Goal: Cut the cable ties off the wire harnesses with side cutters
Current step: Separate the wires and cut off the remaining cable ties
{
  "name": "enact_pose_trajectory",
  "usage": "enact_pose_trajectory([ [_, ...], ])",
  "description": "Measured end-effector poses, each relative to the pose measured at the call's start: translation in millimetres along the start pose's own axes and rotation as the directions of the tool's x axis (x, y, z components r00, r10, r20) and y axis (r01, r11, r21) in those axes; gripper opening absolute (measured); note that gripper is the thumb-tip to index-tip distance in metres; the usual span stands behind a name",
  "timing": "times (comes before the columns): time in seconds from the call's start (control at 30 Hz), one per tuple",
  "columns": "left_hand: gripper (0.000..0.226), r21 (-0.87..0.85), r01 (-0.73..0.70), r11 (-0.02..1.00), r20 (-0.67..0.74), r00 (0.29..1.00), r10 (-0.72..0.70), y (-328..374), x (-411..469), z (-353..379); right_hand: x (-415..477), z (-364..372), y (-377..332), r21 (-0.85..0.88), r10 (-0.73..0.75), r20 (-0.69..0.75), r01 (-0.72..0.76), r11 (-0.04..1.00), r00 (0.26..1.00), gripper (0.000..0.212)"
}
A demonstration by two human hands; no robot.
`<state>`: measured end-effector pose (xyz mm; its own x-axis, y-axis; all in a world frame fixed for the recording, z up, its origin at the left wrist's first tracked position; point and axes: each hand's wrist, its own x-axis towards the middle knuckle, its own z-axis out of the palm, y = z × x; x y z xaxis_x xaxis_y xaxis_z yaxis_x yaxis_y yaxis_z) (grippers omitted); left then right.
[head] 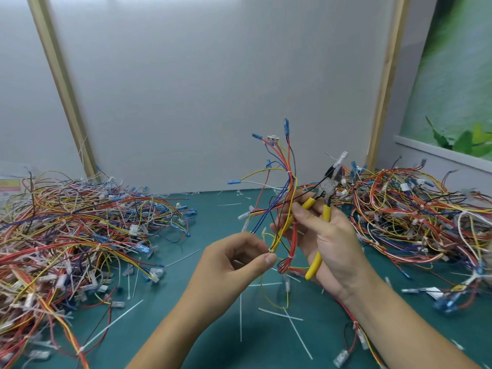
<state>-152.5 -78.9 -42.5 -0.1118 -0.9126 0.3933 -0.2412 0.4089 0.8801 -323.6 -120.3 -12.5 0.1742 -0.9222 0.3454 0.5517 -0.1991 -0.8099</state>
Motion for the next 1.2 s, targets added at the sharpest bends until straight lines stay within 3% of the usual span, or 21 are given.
enact_pose_trajectory([
  [0.13, 0.034, 0.128, -0.010, 0.992, -0.056, 0.998, 0.017, -6.9, -1.1, 7.4, -4.5, 3.4, 3.1, -0.042, -0.002, 0.041, 0.004, 0.999, 0.999, 0.012],
  [0.3, 0.046, 0.146, -0.010, 0.989, 0.007, 1.000, 0.009, -9.9, -3.4, 15.4, -7.4, 8.3, 5.9, -0.088, 0.010, 0.045, -0.006, 0.996, 0.999, 0.013],
  [0.43, 0.034, 0.088, 0.020, 0.996, 0.000, 1.000, -0.020, -13.2, -2.0, 14.7, -5.7, 9.7, 4.4, -0.096, 0.038, 0.024, -0.036, 0.995, 0.999, 0.013],
  [0.53, 0.015, -0.054, 0.090, 0.994, 0.020, 0.996, -0.089, -13.1, -0.7, 17.9, -2.6, 9.8, 0.8, -0.156, 0.015, -0.056, -0.024, 0.987, 0.998, 0.009],
  [0.63, 0.027, -0.196, 0.147, 0.970, 0.093, 0.987, -0.131, -8.8, -0.8, 20.5, 0.4, 7.2, -6.9, -0.206, -0.010, -0.108, -0.013, 0.978, 0.994, 0.019],
  [0.73, 0.038, -0.234, 0.166, 0.958, 0.156, 0.979, -0.131, -6.7, -1.5, 21.2, 0.9, 6.3, -13.6, -0.211, 0.006, -0.097, -0.026, 0.977, 0.995, 0.031],
  [0.83, 0.064, -0.255, 0.200, 0.946, 0.120, 0.977, -0.175, -8.6, 0.4, 20.2, -0.5, 8.6, -17.7, -0.343, -0.117, -0.110, 0.073, 0.936, 0.987, 0.028],
  [0.9, 0.064, -0.241, 0.193, 0.951, 0.058, 0.981, -0.184, -9.6, 3.0, 16.0, -2.5, 10.7, -23.4, -0.432, -0.185, -0.102, 0.124, 0.893, 0.977, 0.033],
  [1.0, 0.035, -0.210, 0.184, 0.960, -0.039, 0.980, -0.197, -10.7, 6.1, 7.4, -7.3, 15.1, -40.1, -0.577, -0.240, -0.077, 0.153, 0.802, 0.968, 0.042],
  [1.07, 0.019, -0.265, 0.189, 0.945, -0.113, 0.968, -0.226, -12.8, 8.0, 2.1, -16.9, 18.2, -54.9, -0.681, -0.249, 0.038, 0.207, 0.702, 0.968, 0.035],
  [1.13, 0.013, -0.352, 0.179, 0.919, -0.188, 0.948, -0.257, -12.1, 11.1, -2.9, -37.7, 23.0, -59.6, -0.792, -0.139, 0.274, 0.306, 0.528, 0.951, 0.033],
  [1.2, 0.012, -0.454, 0.138, 0.880, -0.267, 0.921, -0.282, -9.9, 16.2, -9.7, -67.8, 36.6, -47.4, -0.881, 0.136, 0.399, 0.337, 0.332, 0.907, 0.037],
])
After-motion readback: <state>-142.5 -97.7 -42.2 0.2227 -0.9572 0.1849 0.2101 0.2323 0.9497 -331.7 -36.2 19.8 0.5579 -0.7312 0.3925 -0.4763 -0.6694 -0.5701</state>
